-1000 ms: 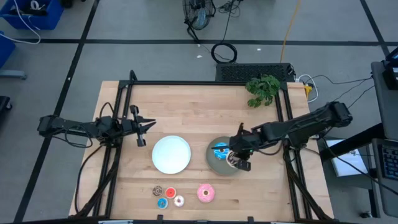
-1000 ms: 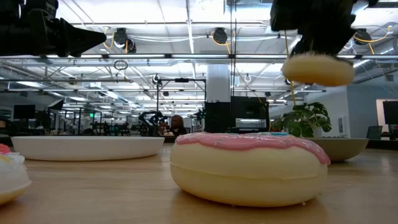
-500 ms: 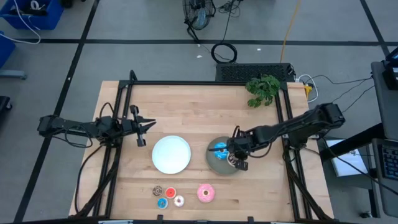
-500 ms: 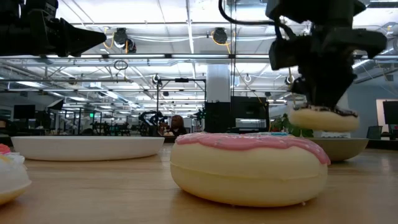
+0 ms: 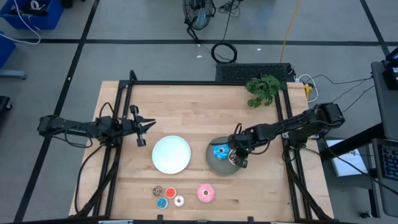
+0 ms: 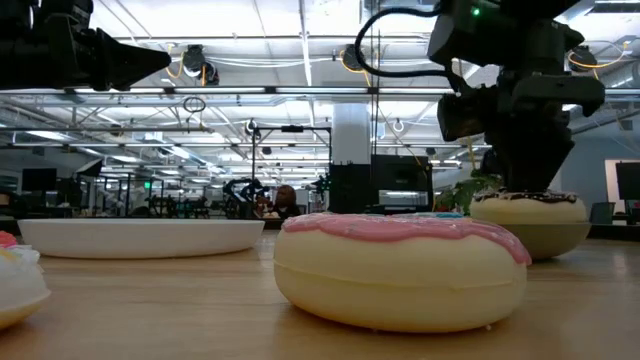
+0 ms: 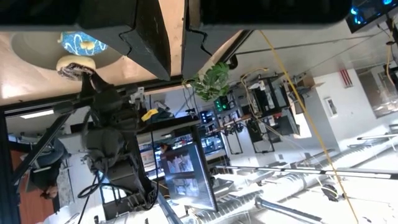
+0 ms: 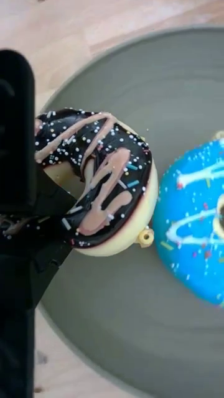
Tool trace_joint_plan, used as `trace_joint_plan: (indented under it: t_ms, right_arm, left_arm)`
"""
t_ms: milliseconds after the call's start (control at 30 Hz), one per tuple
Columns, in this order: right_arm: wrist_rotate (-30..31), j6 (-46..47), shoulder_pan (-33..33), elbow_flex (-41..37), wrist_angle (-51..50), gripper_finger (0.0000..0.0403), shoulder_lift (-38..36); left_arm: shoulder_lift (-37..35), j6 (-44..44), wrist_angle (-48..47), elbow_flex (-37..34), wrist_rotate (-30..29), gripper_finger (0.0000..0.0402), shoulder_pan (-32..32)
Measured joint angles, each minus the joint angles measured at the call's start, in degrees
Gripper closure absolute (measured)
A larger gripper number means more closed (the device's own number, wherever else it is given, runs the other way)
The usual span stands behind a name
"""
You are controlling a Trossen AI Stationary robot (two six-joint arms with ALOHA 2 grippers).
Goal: Pick & Place donuts
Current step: Put the big black donut into the gray plate
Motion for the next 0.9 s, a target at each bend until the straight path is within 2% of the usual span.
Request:
trace_joint_plan:
  t_ms: [533, 900]
  right_arm:
    - [-1.3, 0.7, -3.9, 0.0, -0.3, 0.039, 0.1]
    - [-1.5, 2.1, -4.0, 0.0, 0.4, 0.039, 0.1]
  left_arm:
    - [0.0, 0.0, 0.0, 0.0, 0.0, 0.0355, 0.0]
    - [0.0, 0.0, 0.1, 0.0, 0.0, 0.0355, 0.0]
